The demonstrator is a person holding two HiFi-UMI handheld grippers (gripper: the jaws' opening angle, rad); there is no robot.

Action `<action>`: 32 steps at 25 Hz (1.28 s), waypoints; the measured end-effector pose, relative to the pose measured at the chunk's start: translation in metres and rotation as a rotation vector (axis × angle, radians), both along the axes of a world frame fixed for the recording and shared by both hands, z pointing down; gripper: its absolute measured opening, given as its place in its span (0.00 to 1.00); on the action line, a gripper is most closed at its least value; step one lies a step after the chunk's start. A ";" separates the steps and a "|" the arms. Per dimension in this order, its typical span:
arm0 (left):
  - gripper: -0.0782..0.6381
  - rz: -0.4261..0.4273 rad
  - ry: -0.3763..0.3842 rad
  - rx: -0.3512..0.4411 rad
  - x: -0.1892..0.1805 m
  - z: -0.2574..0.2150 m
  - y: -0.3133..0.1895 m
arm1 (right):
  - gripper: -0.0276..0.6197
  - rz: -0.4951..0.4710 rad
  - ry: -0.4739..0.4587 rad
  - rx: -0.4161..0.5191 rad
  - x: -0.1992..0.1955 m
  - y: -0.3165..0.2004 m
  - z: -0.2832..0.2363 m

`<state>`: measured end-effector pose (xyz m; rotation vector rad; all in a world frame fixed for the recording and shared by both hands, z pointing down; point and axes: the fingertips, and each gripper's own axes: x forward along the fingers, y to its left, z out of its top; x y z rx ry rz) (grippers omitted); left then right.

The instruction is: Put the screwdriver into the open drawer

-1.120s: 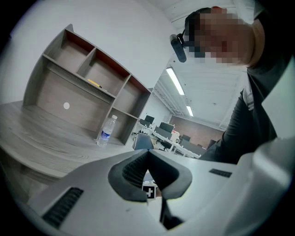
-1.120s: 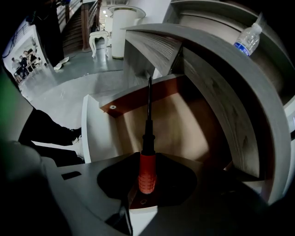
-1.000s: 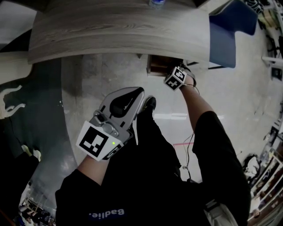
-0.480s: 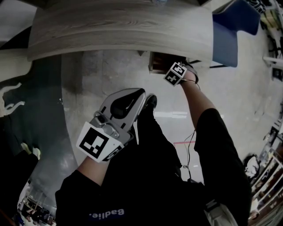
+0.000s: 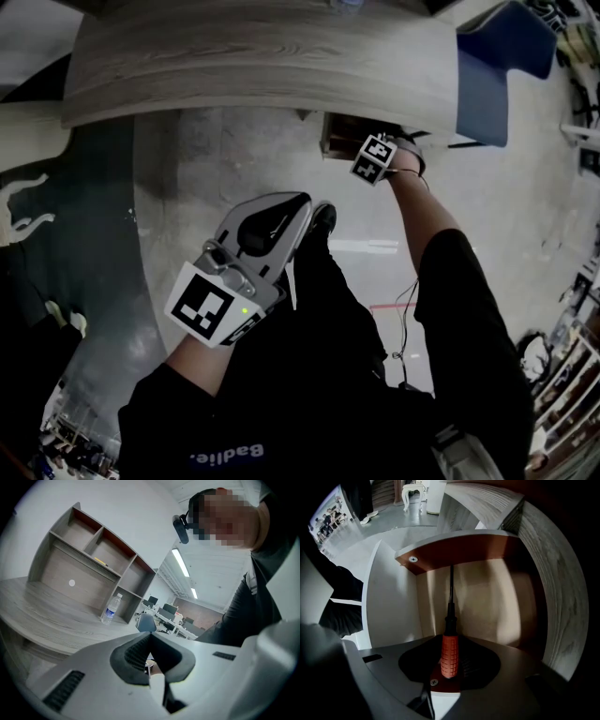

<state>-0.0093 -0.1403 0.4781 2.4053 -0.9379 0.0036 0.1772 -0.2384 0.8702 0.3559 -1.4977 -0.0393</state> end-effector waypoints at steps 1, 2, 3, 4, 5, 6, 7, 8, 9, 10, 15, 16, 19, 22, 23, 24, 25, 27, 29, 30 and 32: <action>0.11 0.000 -0.001 -0.001 0.000 0.001 0.000 | 0.24 -0.001 0.001 -0.001 0.000 0.000 0.001; 0.11 0.000 -0.002 0.001 -0.001 0.001 -0.001 | 0.24 -0.002 0.001 -0.001 0.000 0.000 0.002; 0.11 -0.002 -0.003 0.005 -0.001 0.000 -0.002 | 0.24 -0.005 0.001 -0.002 -0.001 0.000 0.003; 0.11 -0.004 -0.003 0.006 -0.002 0.000 -0.003 | 0.24 -0.011 0.002 -0.002 -0.002 0.000 0.003; 0.11 -0.005 -0.002 0.008 -0.001 0.000 -0.003 | 0.24 -0.017 0.003 -0.001 -0.002 -0.001 0.002; 0.11 -0.006 0.000 0.011 -0.001 -0.001 -0.003 | 0.24 -0.023 0.005 0.000 -0.002 -0.001 0.002; 0.11 -0.005 0.001 0.016 0.000 -0.002 -0.003 | 0.24 -0.027 0.007 0.001 -0.002 -0.001 0.001; 0.11 -0.003 0.002 0.018 0.001 -0.003 -0.003 | 0.24 -0.030 0.007 0.000 -0.002 -0.001 0.001; 0.11 -0.001 0.003 0.019 0.002 -0.003 -0.003 | 0.24 -0.032 0.007 0.000 -0.002 0.000 0.001; 0.11 0.001 0.004 0.018 0.002 -0.003 -0.003 | 0.25 -0.032 0.007 0.000 -0.001 0.000 0.001; 0.11 0.003 0.003 0.009 0.002 -0.002 -0.003 | 0.36 -0.009 -0.016 0.004 0.000 -0.003 -0.002; 0.11 0.003 0.003 0.010 0.002 -0.002 -0.003 | 0.36 -0.009 -0.022 0.003 0.000 -0.003 -0.003; 0.11 0.005 0.006 0.013 0.003 -0.003 -0.002 | 0.37 -0.008 -0.034 0.007 -0.001 -0.003 -0.007; 0.11 0.009 0.008 0.016 0.002 -0.005 0.000 | 0.38 -0.003 -0.054 0.015 -0.002 -0.001 -0.014; 0.11 0.010 0.010 0.018 0.002 -0.007 0.001 | 0.38 -0.003 -0.064 0.017 -0.003 0.001 -0.016; 0.11 0.013 0.012 0.019 0.003 -0.009 0.002 | 0.38 -0.005 -0.073 0.016 -0.004 0.003 -0.018; 0.11 0.016 0.014 0.021 0.003 -0.010 0.003 | 0.38 -0.009 -0.077 0.015 -0.004 0.005 -0.020; 0.11 0.024 0.015 0.025 0.005 -0.013 0.006 | 0.38 -0.016 -0.076 0.013 -0.001 0.007 -0.023; 0.11 0.030 0.014 0.026 0.005 -0.015 0.008 | 0.38 -0.014 -0.079 0.013 0.001 0.010 -0.026; 0.11 0.032 0.014 0.027 0.006 -0.016 0.009 | 0.38 -0.010 -0.082 0.014 0.001 0.011 -0.027; 0.11 0.035 0.014 0.031 0.005 -0.019 0.010 | 0.38 0.000 -0.092 0.019 0.002 0.011 -0.031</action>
